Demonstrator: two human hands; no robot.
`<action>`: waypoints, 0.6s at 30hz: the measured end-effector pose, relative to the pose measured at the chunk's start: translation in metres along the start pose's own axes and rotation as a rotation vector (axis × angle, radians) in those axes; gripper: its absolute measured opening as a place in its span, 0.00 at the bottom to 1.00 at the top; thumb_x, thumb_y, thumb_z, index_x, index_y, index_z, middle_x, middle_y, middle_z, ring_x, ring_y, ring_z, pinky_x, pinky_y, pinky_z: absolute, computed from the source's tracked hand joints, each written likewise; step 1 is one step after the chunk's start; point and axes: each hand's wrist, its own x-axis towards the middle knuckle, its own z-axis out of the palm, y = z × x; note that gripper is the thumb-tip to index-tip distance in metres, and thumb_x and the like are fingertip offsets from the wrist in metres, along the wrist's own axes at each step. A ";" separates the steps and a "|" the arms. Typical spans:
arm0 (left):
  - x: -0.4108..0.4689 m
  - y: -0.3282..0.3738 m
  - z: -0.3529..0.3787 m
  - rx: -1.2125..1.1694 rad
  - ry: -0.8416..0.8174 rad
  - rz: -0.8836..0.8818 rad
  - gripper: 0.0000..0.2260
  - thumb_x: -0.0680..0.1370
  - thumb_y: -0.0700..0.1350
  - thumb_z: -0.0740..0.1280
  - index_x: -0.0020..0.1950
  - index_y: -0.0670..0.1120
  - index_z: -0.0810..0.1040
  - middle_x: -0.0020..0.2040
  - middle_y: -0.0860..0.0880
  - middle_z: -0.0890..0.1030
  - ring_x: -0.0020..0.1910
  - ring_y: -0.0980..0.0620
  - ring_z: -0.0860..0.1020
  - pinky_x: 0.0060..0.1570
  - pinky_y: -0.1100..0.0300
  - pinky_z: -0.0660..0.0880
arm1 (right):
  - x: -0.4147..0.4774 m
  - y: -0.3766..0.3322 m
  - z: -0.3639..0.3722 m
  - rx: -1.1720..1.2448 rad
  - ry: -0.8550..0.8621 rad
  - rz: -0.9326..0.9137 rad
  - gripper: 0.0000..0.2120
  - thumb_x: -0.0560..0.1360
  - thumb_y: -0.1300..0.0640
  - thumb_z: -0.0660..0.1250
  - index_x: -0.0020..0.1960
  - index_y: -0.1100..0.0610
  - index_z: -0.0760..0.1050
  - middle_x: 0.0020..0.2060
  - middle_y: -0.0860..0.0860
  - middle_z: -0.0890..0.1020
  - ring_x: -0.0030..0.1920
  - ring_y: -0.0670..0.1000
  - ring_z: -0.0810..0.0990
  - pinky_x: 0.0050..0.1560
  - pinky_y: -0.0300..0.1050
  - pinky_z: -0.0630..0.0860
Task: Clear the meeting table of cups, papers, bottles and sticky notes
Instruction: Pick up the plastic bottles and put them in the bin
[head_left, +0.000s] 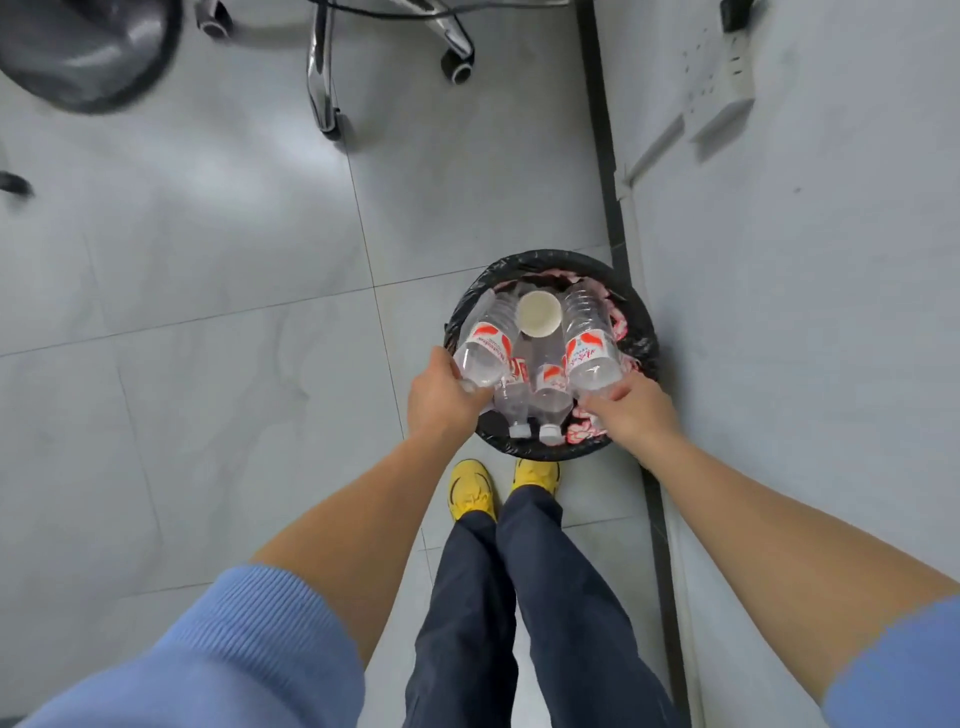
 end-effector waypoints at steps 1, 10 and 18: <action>0.011 -0.007 0.008 0.005 -0.013 -0.022 0.18 0.71 0.48 0.75 0.49 0.46 0.67 0.43 0.47 0.75 0.39 0.46 0.74 0.36 0.53 0.74 | 0.009 0.005 0.012 -0.009 -0.020 0.012 0.18 0.69 0.44 0.74 0.49 0.57 0.75 0.45 0.52 0.80 0.45 0.55 0.79 0.41 0.45 0.72; -0.010 -0.012 0.001 0.024 -0.358 -0.015 0.20 0.73 0.49 0.73 0.62 0.45 0.73 0.55 0.44 0.79 0.53 0.44 0.78 0.50 0.54 0.75 | -0.008 0.009 0.016 0.033 -0.128 0.023 0.08 0.68 0.53 0.75 0.45 0.52 0.78 0.46 0.52 0.83 0.42 0.55 0.85 0.50 0.54 0.82; -0.113 0.037 -0.121 -0.014 -0.196 0.076 0.07 0.77 0.46 0.67 0.52 0.46 0.72 0.45 0.46 0.76 0.44 0.46 0.74 0.43 0.57 0.72 | -0.128 -0.094 -0.068 -0.287 -0.107 -0.272 0.08 0.73 0.54 0.69 0.50 0.55 0.78 0.49 0.53 0.82 0.46 0.54 0.80 0.47 0.46 0.76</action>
